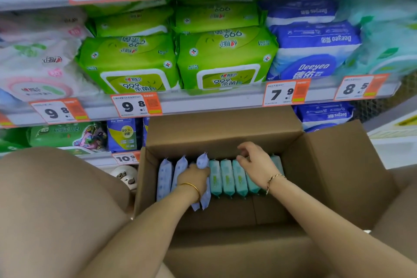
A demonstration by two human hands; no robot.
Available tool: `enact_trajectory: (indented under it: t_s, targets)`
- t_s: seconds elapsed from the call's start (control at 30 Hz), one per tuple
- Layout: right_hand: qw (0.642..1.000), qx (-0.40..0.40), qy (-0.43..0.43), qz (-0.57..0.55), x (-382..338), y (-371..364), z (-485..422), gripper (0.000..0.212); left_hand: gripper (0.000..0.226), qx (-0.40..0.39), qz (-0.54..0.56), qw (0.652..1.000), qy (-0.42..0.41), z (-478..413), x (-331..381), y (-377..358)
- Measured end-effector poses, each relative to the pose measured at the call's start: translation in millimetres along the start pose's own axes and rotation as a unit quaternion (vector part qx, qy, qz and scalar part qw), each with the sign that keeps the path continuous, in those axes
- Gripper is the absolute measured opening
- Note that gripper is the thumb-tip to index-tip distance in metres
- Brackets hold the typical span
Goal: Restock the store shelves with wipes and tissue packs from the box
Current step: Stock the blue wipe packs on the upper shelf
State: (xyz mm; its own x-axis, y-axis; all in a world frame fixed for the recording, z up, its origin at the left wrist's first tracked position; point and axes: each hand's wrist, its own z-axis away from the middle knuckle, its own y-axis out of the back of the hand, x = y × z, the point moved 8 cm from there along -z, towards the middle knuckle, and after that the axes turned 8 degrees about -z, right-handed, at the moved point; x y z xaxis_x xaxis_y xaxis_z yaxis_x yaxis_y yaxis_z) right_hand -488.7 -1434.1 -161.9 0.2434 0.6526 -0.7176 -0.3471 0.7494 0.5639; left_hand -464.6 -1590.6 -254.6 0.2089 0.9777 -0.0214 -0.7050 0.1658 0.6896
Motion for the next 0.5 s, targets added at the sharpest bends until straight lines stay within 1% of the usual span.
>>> enact_trajectory:
  t_s: [0.07, 0.1, 0.13, 0.17, 0.2, 0.27, 0.3, 0.33, 0.37, 0.4, 0.43, 0.47, 0.5]
  targets:
    - [1.0, -0.005, -0.003, -0.011, -2, 4, 0, 0.037, 0.042, -0.015, 0.065, 0.997, -0.037, 9, 2, 17]
    - [1.0, -0.013, -0.005, -0.018, -2, 6, 0, 0.037, 0.041, -0.021, 0.122, 0.991, -0.049, 16, 4, 29]
    - [0.999, -0.027, -0.009, -0.03, -4, 8, 2, 0.037, 0.04, -0.025, 0.196, 0.979, -0.058, 25, 7, 41]
    - [0.998, -0.05, -0.011, -0.046, -7, 9, 5, 0.04, 0.036, -0.029, 0.285, 0.956, -0.061, 35, 11, 53]
    - [0.994, -0.086, -0.009, -0.063, -12, 9, 10, 0.044, 0.031, -0.043, 0.381, 0.922, -0.052, 46, 13, 63]
    - [0.983, -0.169, 0.015, -0.063, -27, 6, 25, 0.056, 0.018, -0.095, 0.555, 0.826, -0.017, 70, 20, 75]
    - [0.978, -0.203, 0.032, -0.04, -37, 5, 34, 0.062, 0.016, -0.112, 0.612, 0.783, 0.002, 81, 21, 81]
    - [0.974, -0.219, 0.052, -0.009, -46, 6, 42, 0.064, 0.018, -0.12, 0.652, 0.749, 0.018, 91, 21, 87]
    - [0.975, -0.208, 0.078, 0.022, -56, 11, 47, 0.063, 0.023, -0.118, 0.677, 0.726, 0.029, 99, 19, 92]
    - [0.979, -0.167, 0.11, 0.046, -66, 19, 50, 0.057, 0.028, -0.114, 0.688, 0.716, 0.028, 107, 18, 100]
    - [0.984, -0.113, 0.132, 0.047, -76, 31, 52, 0.049, 0.033, -0.108, 0.686, 0.719, 0.017, 115, 17, 109]
    - [0.989, -0.067, 0.13, -0.001, -80, 45, 53, 0.04, 0.038, -0.098, 0.677, 0.729, 0.0, 123, 16, 121]
    - [0.989, -0.05, 0.105, -0.095, -82, 57, 54, 0.033, 0.042, -0.078, 0.659, 0.748, -0.017, 133, 13, 134]
